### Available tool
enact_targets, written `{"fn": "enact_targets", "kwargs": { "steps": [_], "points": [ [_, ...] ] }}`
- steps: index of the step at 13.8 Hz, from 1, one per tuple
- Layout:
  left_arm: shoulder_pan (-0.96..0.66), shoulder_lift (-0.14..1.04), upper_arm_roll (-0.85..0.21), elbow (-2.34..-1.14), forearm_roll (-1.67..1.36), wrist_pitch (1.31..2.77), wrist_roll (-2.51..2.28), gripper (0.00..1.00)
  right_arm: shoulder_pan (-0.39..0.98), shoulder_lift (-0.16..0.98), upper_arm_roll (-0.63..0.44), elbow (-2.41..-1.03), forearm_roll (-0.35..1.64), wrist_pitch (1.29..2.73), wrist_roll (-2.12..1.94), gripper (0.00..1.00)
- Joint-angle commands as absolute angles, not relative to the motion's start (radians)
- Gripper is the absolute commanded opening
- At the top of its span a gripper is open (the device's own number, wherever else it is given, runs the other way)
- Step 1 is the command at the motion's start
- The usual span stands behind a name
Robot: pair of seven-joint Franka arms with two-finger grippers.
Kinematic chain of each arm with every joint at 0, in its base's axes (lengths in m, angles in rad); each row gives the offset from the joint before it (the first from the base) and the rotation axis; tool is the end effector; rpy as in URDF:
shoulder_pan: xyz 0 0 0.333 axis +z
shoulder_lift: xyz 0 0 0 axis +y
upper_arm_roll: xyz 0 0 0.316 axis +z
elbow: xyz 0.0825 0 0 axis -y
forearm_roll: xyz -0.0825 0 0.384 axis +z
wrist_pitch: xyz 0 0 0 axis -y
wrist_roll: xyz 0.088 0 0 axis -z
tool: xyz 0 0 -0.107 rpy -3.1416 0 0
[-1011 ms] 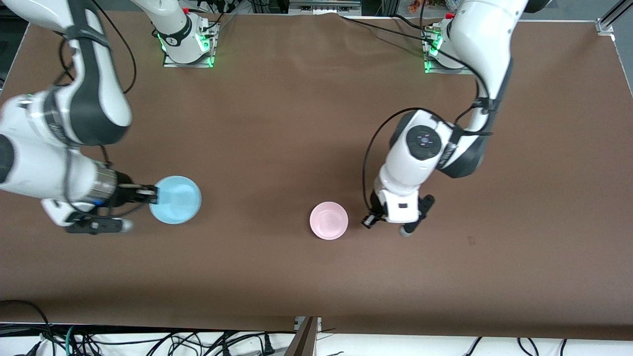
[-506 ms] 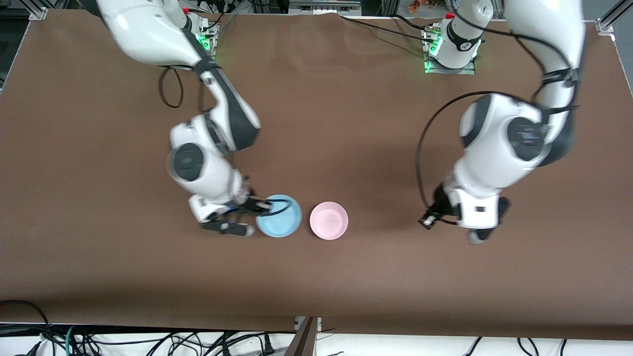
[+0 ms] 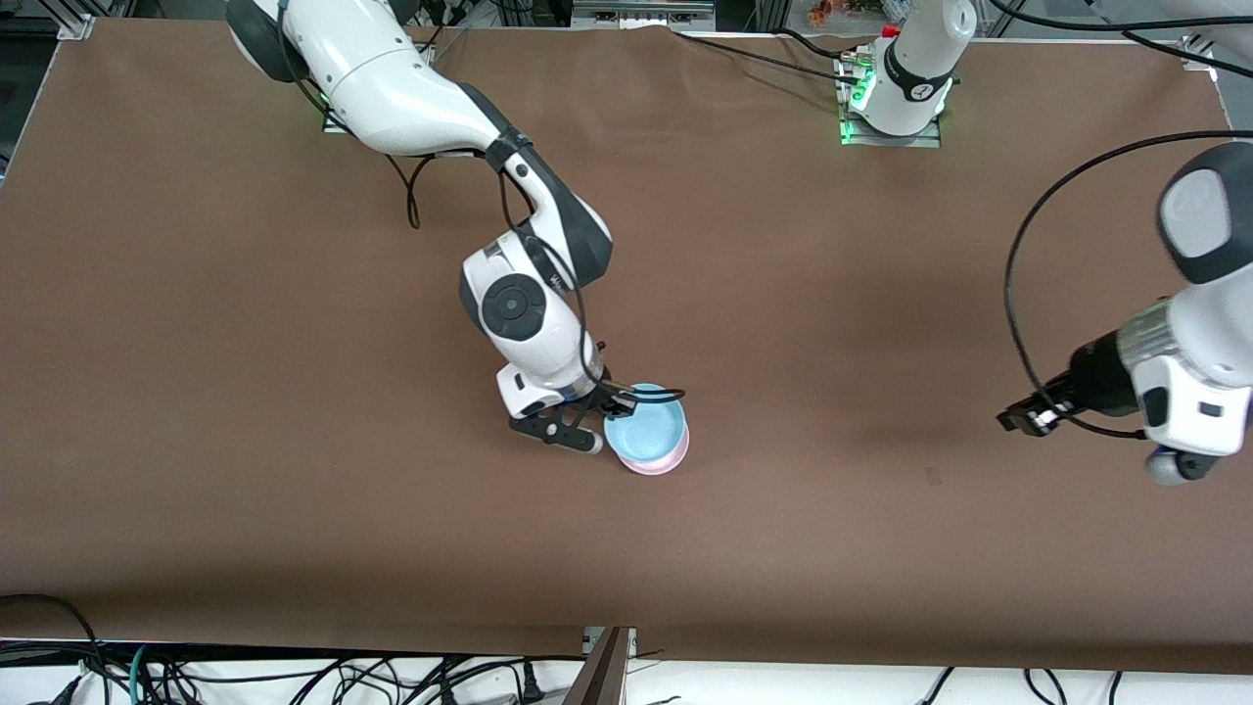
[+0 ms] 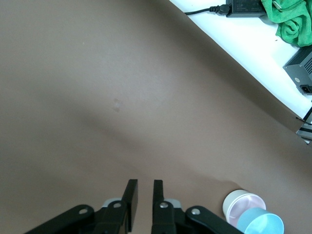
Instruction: Stack pink and blue bowls on white bowl
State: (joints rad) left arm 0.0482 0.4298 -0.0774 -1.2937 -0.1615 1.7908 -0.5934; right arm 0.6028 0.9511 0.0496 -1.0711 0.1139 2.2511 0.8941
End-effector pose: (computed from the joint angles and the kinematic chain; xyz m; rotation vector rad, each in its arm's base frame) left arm 0.6934 -0.0234 0.5104 2.8068 0.8717 0.0100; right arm 0.6397 0.4750 0.2727 -2.8448 0.4718 -0.1022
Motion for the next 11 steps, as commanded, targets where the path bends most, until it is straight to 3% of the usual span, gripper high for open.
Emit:
{"fn": "enact_targets", "kwargs": {
  "steps": [1,6,11],
  "points": [
    [0.090,0.397,-0.078,-1.292,-0.172,1.703,-0.456,0.21,0.618,0.986,0.035,-1.028,0.115,2.281,0.920,0.00],
    [0.109,0.362,-0.078,-1.311,-0.046,1.620,-0.293,0.24,0.618,1.002,0.032,-1.028,0.110,2.298,0.913,0.00],
    [0.109,0.272,-0.081,-1.417,-0.014,1.623,-0.184,0.24,0.617,1.019,0.031,-1.026,0.091,2.324,0.908,0.00]
  ]
}}
